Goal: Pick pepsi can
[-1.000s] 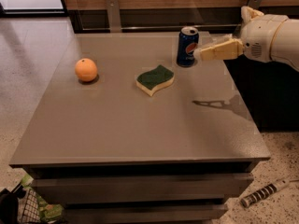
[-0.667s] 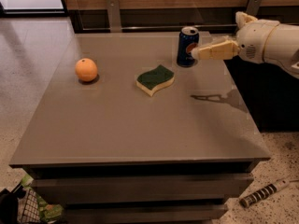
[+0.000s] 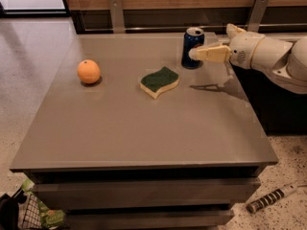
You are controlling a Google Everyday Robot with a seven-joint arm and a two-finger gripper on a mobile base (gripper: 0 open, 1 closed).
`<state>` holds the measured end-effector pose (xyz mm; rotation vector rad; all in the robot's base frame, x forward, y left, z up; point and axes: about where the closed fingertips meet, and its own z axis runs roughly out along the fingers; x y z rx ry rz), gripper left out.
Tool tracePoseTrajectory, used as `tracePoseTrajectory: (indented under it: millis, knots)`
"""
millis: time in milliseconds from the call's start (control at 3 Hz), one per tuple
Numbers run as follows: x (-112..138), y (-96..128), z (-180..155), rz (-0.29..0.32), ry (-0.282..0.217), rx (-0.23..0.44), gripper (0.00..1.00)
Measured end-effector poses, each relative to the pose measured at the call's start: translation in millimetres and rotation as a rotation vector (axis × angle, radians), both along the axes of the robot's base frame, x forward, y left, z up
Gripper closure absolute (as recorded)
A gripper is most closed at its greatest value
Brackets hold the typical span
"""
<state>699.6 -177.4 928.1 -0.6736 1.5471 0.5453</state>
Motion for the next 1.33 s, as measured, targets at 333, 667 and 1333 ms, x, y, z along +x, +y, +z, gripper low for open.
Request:
tracePoseTrajectory:
  millis: [333, 667, 1333]
  knots:
    - [19.6, 2.7, -12.8, 0.020, 0.002, 0.022, 0.00]
    - [39.9, 5.2, -27.4, 0.040, 0.009, 0.018, 0.00]
    - [58.7, 15.9, -38.1, 0.065, 0.005, 0.028, 0.16]
